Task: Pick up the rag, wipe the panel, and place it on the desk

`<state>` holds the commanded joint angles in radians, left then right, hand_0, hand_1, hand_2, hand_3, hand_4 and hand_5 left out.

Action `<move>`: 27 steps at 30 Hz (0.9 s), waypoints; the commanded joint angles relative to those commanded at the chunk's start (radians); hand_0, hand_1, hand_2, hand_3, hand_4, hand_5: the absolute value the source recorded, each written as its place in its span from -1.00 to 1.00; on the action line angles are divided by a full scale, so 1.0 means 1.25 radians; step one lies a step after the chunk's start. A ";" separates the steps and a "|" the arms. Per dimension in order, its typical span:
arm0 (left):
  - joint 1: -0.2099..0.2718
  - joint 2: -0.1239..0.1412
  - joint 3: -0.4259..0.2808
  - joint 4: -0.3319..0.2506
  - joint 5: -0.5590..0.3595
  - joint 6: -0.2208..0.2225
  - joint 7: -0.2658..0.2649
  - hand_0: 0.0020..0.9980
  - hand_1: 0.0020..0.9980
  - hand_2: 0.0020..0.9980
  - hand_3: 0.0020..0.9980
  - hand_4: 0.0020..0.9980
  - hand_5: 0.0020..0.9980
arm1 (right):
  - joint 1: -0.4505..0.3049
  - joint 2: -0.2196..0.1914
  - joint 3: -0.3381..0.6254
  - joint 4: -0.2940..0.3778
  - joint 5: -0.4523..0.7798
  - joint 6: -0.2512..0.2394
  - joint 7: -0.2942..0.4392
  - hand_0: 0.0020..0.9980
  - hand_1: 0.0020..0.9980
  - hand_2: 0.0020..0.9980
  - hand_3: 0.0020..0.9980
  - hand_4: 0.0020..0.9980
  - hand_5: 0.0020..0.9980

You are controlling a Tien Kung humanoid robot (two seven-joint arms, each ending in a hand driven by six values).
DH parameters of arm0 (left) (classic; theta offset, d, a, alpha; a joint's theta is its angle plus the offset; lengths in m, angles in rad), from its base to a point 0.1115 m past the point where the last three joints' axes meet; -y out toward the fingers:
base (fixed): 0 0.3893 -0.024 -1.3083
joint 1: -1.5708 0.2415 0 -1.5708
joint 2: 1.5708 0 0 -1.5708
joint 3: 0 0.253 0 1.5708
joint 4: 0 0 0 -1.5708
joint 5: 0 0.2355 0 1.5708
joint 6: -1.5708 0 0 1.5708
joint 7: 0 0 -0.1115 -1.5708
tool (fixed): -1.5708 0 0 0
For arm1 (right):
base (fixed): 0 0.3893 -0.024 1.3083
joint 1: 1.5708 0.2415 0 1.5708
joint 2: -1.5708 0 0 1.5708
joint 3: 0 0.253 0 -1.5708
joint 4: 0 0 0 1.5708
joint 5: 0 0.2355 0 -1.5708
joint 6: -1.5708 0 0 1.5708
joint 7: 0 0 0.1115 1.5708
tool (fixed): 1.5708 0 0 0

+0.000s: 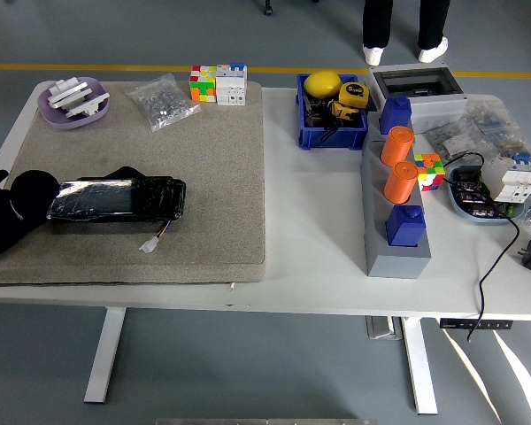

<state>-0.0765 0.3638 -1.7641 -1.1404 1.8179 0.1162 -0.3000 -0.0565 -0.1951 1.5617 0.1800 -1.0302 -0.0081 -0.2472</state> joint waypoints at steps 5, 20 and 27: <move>0.011 0.005 0.001 -0.007 -0.007 -0.001 -0.002 0.51 0.60 0.57 0.55 1.00 -0.04 | 0.002 0.000 0.017 0.000 -0.015 -0.004 -0.001 0.55 0.27 0.37 0.27 1.00 0.07; 0.024 0.010 0.029 0.021 -0.018 -0.004 -0.003 0.50 0.60 0.57 0.55 1.00 -0.04 | 0.003 -0.006 0.033 0.000 -0.048 -0.009 -0.008 0.57 0.31 0.38 0.27 1.00 0.07; 0.022 0.012 0.025 0.031 -0.019 -0.004 -0.001 0.51 0.60 0.57 0.54 1.00 -0.04 | 0.001 -0.001 0.047 0.000 -0.060 -0.011 -0.007 0.59 0.32 0.38 0.26 1.00 0.06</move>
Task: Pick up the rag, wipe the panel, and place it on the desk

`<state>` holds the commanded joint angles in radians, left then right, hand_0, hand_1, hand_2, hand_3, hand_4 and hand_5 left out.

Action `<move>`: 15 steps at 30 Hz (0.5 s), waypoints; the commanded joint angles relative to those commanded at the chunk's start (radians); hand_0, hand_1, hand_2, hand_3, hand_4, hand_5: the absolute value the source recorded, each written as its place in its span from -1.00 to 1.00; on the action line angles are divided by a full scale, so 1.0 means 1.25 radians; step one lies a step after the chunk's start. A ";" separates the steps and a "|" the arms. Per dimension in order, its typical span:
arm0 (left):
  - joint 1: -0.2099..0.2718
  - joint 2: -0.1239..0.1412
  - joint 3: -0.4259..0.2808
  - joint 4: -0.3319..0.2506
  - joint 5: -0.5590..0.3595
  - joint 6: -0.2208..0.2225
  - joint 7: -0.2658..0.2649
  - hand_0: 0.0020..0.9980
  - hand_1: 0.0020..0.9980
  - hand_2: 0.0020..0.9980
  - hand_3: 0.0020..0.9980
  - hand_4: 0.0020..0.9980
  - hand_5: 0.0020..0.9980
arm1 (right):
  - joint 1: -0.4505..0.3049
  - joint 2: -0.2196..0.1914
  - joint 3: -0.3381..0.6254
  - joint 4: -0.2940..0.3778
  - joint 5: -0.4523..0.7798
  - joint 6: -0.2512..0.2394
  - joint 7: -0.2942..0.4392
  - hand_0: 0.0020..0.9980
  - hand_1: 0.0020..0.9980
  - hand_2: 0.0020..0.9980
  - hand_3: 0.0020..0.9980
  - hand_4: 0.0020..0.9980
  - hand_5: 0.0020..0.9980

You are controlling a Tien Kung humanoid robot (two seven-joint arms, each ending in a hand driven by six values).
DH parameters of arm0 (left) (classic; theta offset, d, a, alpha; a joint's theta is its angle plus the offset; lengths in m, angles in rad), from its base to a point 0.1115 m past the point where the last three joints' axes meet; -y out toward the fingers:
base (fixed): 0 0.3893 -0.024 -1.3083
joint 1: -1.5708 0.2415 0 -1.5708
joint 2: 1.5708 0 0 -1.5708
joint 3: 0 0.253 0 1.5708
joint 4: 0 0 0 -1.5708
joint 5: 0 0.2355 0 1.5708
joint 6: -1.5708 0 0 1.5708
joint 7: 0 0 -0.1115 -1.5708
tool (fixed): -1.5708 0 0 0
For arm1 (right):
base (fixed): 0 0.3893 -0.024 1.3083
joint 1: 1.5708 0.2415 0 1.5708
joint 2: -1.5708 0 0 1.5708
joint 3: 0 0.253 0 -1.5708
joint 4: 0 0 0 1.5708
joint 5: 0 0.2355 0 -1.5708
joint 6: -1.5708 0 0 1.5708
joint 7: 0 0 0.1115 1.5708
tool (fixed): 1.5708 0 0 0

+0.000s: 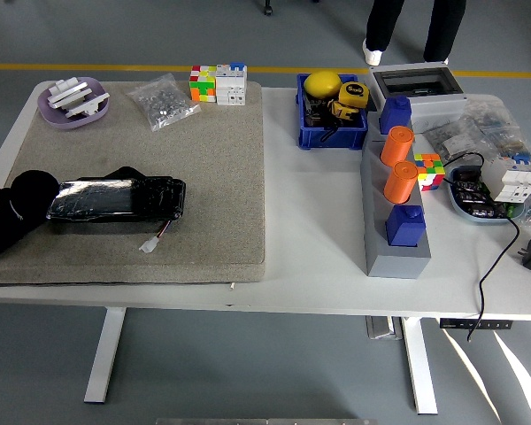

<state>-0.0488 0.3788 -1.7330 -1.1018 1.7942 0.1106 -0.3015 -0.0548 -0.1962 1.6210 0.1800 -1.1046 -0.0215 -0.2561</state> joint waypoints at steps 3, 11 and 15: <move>0.004 -0.002 -0.011 0.003 0.000 -0.001 0.002 0.51 0.60 0.57 0.54 1.00 -0.04 | -0.001 0.003 0.010 0.000 -0.005 -0.001 0.002 0.59 0.32 0.38 0.26 1.00 0.06; 0.005 -0.002 -0.020 0.009 0.002 -0.003 0.004 0.51 0.60 0.58 0.54 1.00 -0.04 | -0.007 0.010 0.005 0.000 -0.004 0.002 0.004 0.59 0.33 0.39 0.26 1.00 0.06; 0.008 0.002 -0.020 0.011 0.003 -0.003 0.005 0.51 0.60 0.58 0.54 1.00 -0.04 | -0.010 0.014 0.006 0.000 -0.003 0.001 0.004 0.59 0.33 0.39 0.26 1.00 0.05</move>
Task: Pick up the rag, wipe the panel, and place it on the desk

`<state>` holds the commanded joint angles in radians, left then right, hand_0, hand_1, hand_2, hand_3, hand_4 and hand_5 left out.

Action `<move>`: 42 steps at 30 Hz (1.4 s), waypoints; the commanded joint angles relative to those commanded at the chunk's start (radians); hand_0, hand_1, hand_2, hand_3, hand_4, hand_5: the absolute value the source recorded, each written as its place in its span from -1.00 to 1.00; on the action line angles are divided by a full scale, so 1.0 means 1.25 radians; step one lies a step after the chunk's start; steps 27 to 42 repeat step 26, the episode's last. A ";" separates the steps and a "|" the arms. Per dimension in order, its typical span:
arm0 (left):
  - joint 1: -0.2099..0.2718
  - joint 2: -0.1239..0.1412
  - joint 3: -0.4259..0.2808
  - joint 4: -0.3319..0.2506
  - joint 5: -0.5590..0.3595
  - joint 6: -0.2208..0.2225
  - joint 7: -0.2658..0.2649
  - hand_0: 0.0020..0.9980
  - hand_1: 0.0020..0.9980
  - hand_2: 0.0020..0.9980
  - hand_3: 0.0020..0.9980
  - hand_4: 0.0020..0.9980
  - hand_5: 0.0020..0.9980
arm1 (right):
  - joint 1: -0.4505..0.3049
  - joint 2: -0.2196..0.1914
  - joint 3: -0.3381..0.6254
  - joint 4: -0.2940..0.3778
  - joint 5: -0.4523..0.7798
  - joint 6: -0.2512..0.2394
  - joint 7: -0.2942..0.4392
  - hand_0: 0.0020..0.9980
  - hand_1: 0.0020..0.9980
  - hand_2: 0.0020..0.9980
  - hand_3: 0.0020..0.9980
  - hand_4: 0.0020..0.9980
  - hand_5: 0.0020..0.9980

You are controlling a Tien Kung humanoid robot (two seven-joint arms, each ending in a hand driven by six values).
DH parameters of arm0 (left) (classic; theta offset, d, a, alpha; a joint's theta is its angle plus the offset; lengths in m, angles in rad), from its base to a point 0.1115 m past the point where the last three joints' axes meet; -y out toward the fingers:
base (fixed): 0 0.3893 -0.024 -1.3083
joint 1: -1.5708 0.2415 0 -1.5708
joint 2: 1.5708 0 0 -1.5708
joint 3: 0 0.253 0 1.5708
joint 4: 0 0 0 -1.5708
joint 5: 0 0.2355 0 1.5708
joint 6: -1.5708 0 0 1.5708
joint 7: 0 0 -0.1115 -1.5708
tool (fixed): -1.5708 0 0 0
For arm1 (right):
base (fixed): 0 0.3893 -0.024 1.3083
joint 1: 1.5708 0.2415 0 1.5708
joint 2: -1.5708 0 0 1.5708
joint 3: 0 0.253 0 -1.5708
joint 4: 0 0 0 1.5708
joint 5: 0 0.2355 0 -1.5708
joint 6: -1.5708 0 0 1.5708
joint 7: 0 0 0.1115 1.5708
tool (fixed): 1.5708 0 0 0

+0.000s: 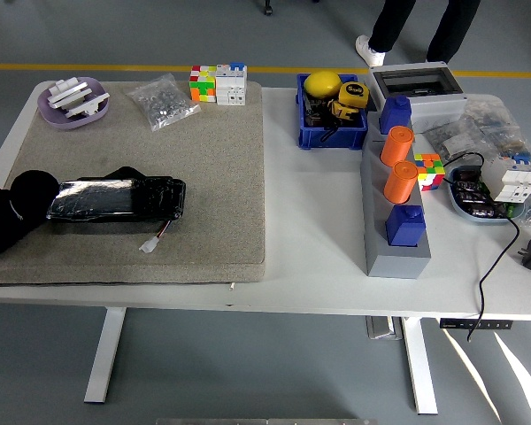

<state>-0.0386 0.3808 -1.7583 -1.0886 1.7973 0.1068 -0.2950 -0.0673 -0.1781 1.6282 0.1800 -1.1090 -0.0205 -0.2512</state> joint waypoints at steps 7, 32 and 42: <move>0.000 0.000 0.006 0.004 0.000 0.001 0.001 0.51 0.60 0.58 0.54 1.00 -0.04 | -0.010 0.010 -0.007 0.000 0.006 0.002 0.002 0.59 0.33 0.39 0.26 1.00 0.05; -0.013 -0.016 0.008 0.017 0.003 0.001 0.001 0.51 0.61 0.58 0.54 1.00 -0.04 | -0.010 0.016 0.013 0.000 0.001 0.001 0.008 0.60 0.34 0.39 0.25 1.00 0.05; -0.013 -0.016 0.008 0.017 0.003 0.001 0.001 0.51 0.61 0.58 0.54 1.00 -0.04 | -0.010 0.016 0.013 0.000 0.001 0.001 0.008 0.60 0.34 0.39 0.25 1.00 0.05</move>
